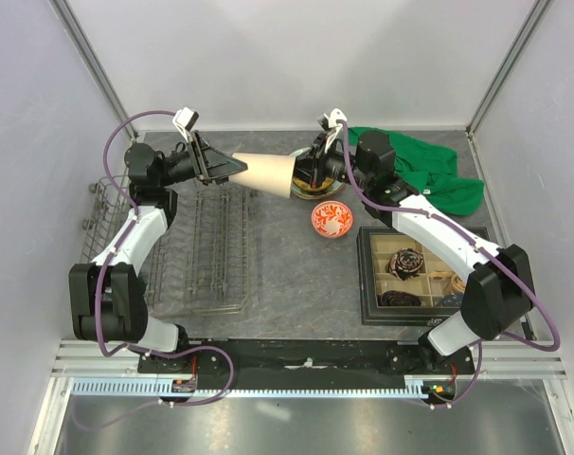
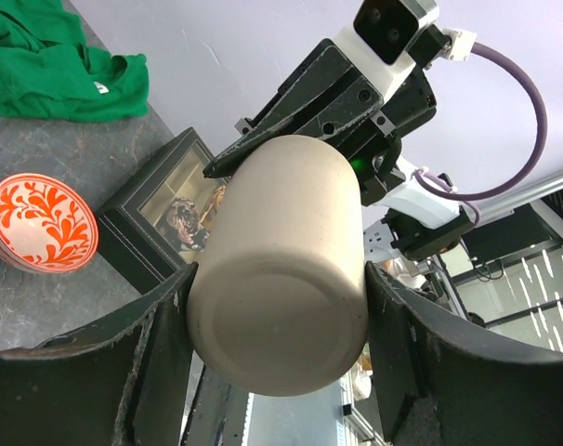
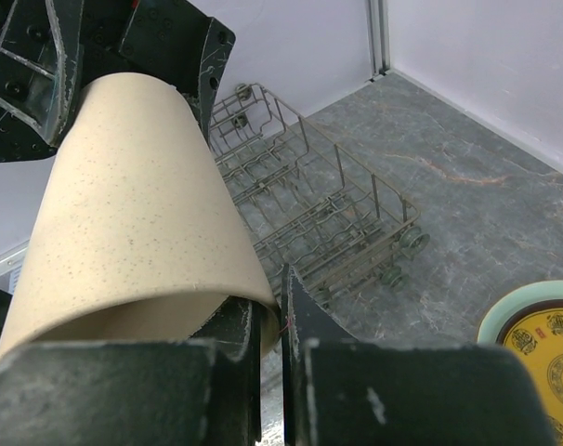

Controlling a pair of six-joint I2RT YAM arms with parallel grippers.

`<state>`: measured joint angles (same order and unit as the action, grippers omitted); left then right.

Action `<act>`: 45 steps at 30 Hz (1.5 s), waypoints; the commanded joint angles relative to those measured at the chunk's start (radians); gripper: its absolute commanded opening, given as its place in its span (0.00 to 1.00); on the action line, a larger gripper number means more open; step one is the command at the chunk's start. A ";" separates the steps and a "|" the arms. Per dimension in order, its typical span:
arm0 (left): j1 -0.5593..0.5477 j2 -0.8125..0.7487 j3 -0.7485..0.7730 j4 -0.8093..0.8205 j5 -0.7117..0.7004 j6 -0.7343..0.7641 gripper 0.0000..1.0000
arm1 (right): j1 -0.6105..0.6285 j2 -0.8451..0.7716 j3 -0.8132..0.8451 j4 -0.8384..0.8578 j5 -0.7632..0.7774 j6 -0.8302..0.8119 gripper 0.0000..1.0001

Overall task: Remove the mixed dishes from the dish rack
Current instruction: Place the cup at the center of the board.

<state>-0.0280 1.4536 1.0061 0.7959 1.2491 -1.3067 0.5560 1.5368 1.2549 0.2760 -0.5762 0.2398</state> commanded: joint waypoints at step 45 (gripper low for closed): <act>0.237 -0.098 0.430 -1.449 -0.301 1.511 0.99 | -0.036 0.216 0.474 -0.889 0.417 -0.422 0.00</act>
<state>0.2081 1.3792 1.3945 -0.4114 1.1099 -0.1089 0.5140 1.6573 1.5814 -0.3237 -0.2825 -0.0853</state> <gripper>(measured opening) 0.993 0.053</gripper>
